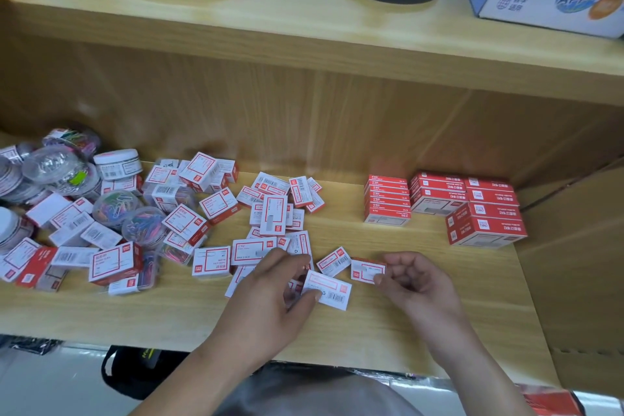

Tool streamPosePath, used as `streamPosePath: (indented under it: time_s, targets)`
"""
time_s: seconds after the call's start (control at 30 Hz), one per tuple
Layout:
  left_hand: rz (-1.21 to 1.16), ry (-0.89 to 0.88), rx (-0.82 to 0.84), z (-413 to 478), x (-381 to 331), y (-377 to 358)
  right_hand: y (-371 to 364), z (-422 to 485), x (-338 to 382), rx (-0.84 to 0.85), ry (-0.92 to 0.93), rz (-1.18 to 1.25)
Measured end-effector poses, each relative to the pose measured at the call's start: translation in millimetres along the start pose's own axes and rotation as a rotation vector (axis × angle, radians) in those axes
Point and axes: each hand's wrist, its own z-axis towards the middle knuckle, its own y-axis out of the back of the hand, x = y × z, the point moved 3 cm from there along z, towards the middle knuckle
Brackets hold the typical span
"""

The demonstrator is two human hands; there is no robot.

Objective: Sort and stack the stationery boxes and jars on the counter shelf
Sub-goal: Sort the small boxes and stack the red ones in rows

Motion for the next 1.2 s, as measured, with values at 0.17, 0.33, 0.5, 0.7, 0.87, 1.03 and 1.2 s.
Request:
streamPosePath:
  time_s: [0.17, 0.33, 0.5, 0.7, 0.87, 1.03, 1.2]
  targets:
    - [-0.103, -0.018, 0.011, 16.6, -16.3, -0.6, -7.1, -4.2, 27.9, 0.021, 0.130, -0.042]
    - [-0.211, -0.016, 0.083, 29.3, -29.7, -10.2, -21.6, -5.0, 43.9, 0.074, 0.162, -0.039]
    - [-0.296, 0.063, 0.110, 32.5, -25.5, -16.5, -24.3, -7.5, 38.1, 0.021, 0.053, 0.132]
    - [-0.308, 0.047, 0.136, 39.0, -37.4, -15.7, -26.3, -1.0, 45.8, -0.008, 0.035, 0.142]
    - [-0.415, 0.099, 0.123, 50.2, -44.7, -8.4, -25.7, 2.7, 53.4, 0.008, 0.061, 0.106]
    - [-0.626, 0.189, 0.065, 58.9, -44.7, 1.3, -24.5, 5.8, 60.1, 0.107, 0.061, 0.027]
    - [-0.161, -0.071, -0.027, 69.1, -31.8, 3.0, -22.8, 21.1, 68.0, 0.022, 0.221, -0.186]
